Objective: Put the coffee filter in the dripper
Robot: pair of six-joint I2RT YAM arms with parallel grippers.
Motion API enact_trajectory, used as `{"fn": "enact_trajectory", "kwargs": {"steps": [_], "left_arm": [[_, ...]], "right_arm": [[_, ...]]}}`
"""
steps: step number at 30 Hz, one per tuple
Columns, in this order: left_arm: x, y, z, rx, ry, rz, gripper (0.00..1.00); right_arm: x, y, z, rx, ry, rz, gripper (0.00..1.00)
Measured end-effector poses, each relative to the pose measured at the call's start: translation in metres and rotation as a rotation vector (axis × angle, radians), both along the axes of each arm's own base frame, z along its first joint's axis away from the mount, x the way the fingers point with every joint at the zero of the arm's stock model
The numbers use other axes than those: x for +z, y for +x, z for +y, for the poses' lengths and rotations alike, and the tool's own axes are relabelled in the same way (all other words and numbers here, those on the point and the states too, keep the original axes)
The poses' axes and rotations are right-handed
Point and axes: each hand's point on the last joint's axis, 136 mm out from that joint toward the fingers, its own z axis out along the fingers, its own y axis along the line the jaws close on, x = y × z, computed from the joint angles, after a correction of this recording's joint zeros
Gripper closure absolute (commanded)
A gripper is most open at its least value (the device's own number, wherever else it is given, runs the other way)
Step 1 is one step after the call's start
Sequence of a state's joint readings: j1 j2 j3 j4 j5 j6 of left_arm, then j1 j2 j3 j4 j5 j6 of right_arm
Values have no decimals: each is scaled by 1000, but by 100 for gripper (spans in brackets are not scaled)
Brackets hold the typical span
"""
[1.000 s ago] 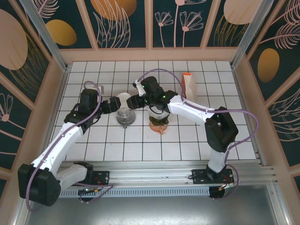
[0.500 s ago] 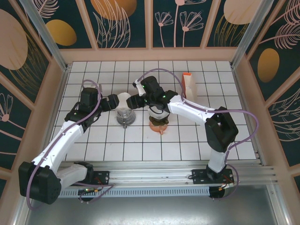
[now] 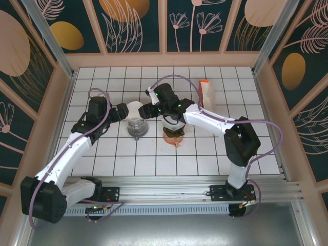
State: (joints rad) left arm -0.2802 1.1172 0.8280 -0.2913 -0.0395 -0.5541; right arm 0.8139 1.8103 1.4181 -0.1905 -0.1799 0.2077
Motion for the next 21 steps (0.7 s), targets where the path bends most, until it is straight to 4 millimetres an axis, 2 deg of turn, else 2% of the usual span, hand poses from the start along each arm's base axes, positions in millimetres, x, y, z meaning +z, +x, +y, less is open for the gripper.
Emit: {"fn": "enact_trajectory", "kwargs": {"steps": [6, 21], "left_arm": [[-14, -9, 3, 6, -2, 25, 11], [-19, -11, 3, 25, -31, 14, 10]], "right_arm": [[0, 0, 0, -1, 0, 0, 33], [-2, 1, 2, -5, 4, 1, 32]]}}
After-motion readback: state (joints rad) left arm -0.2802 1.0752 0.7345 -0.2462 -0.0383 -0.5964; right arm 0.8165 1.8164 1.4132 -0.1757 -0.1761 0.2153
